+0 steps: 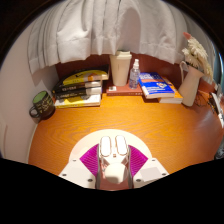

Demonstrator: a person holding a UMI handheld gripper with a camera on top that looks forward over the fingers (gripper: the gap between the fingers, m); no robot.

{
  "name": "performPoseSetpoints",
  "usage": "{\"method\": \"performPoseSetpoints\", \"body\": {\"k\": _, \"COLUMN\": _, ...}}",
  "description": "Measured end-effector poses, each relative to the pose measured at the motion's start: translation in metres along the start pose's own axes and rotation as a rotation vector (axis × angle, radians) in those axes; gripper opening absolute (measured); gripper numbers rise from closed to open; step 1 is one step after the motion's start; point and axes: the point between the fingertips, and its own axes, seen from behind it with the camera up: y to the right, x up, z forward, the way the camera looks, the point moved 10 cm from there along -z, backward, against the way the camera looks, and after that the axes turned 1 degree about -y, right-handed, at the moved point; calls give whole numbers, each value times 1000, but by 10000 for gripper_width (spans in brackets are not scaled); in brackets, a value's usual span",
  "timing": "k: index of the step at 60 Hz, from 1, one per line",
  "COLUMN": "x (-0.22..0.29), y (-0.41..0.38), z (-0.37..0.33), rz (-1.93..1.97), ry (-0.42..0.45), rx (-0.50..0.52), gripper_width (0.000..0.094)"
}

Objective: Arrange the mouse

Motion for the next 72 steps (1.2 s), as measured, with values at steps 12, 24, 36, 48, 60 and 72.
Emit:
{"method": "performPoseSetpoints", "body": {"k": 12, "x": -27, "y": -5, "z": 14, "rz": -17, "ry": -14, "rx": -36, "gripper_width": 456}}
{"method": "performPoseSetpoints", "body": {"k": 24, "x": -24, "y": 0, "z": 10, "rz": 31, "ry": -45, "rx": -44, "gripper_width": 813}}
{"method": "performPoseSetpoints", "body": {"k": 36, "x": 3, "y": 8, "z": -48, "rz": 27, "ry": 38, "rx": -24, "gripper_width": 866}}
{"method": "performPoseSetpoints", "body": {"k": 48, "x": 17, "y": 29, "z": -143, "rz": 25, "ry": 115, "rx": 15, "gripper_width": 862}}
{"method": "performPoseSetpoints", "body": {"k": 60, "x": 7, "y": 64, "z": -218, "rz": -7, "ry": 203, "rx": 0, "gripper_width": 861}}
{"method": "performPoseSetpoints", "body": {"k": 72, "x": -16, "y": 93, "z": -262, "rz": 1, "ry": 244, "rx": 0, "gripper_width": 861}}
